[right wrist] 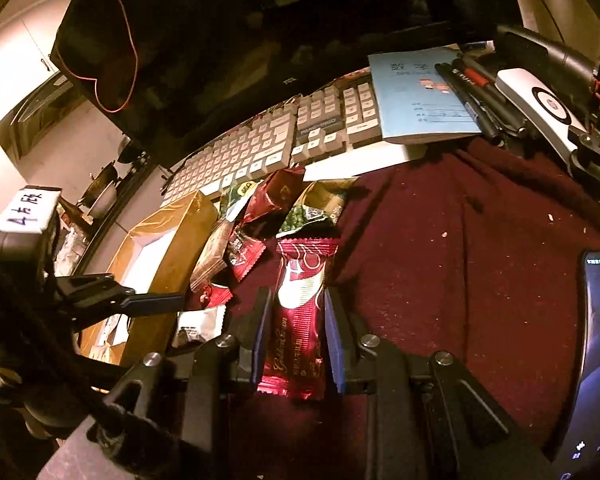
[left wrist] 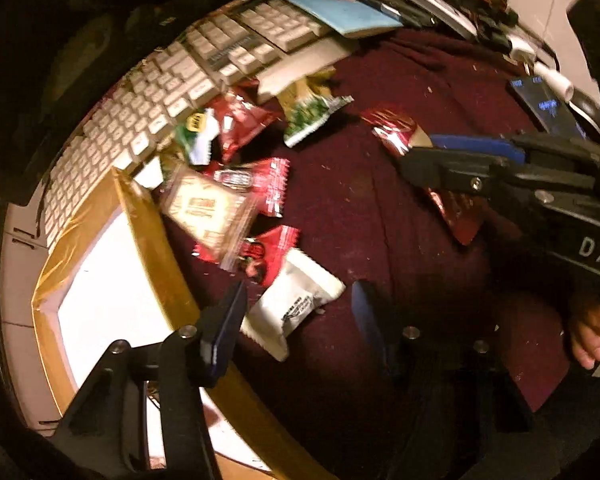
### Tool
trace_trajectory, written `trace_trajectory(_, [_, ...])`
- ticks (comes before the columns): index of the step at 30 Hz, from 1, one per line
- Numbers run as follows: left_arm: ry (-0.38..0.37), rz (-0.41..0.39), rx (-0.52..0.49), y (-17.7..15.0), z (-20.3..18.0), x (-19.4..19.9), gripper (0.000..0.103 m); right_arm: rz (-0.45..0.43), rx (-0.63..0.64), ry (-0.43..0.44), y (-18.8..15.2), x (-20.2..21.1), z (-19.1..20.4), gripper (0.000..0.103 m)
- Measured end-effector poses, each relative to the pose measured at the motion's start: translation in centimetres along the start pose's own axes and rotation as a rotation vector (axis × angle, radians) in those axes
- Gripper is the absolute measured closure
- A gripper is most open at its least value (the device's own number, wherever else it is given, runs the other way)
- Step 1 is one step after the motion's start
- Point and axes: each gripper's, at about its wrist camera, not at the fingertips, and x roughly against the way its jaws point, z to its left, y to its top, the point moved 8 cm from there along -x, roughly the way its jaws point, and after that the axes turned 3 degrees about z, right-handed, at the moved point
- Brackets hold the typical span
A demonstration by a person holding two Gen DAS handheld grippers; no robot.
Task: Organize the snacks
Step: 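Grasp the white wrapped candy with the left tool while the right tool grasps a red bar, then carry both snacks into the tray and open both tools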
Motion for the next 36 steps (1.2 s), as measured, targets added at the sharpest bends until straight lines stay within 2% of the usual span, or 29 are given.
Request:
trace_trajectory(3, [-0.058, 0.024, 0.046, -0.4, -0.2, 0.0, 0.065, 0.006, 0.001, 0.005, -0.1, -0.1, 0.1, 0.078])
trace_trajectory(6, [-0.07, 0.014, 0.085, -0.8, -0.3, 0.3, 0.067, 0.008, 0.002, 0.005, -0.1, -0.1, 0.1, 0.078])
trace_trajectory(8, [-0.074, 0.021, 0.121, -1.0, -0.2, 0.2, 0.078, 0.011, 0.001, 0.002, -0.1, -0.2, 0.1, 0.078])
trace_trajectory(12, [-0.102, 0.001, 0.196, -1.3, 0.3, 0.1, 0.081, 0.017, 0.005, 0.001, -0.1, -0.4, 0.1, 0.078])
trace_trajectory(16, [-0.164, -0.07, 0.277, -2.2, 0.0, 1.8, 0.082, 0.012, 0.014, 0.015, -0.2, -0.2, 0.4, 0.078])
trace_trajectory(22, [-0.241, -0.243, 0.444, -4.7, -0.5, 6.8, 0.083, -0.013, 0.094, 0.061, -0.6, 0.4, 2.0, 0.078])
trace_trajectory(25, [-0.254, -0.303, 0.577, -7.5, 1.9, 8.2, 0.083, -0.039, 0.152, 0.069, -1.0, 0.9, 3.1, 0.078])
trace_trajectory(27, [-0.231, -0.337, 0.694, -10.2, 4.7, 9.3, 0.083, -0.042, 0.193, 0.069, -1.3, 1.2, 3.9, 0.078])
trace_trajectory(29, [-0.196, -0.358, 0.764, -11.7, 7.1, 9.5, 0.083, -0.014, 0.223, 0.076, -1.8, 0.9, 4.9, 0.078])
trace_trajectory(33, [-0.144, -0.333, 0.901, -15.1, 11.2, 8.6, 0.083, 0.06, 0.216, 0.171, -2.3, 0.6, 7.8, 0.078])
trace_trajectory(36, [-0.153, -0.325, 0.957, -16.4, 12.3, 7.9, 0.083, 0.085, 0.256, 0.238, -2.4, 1.1, 11.6, 0.078])
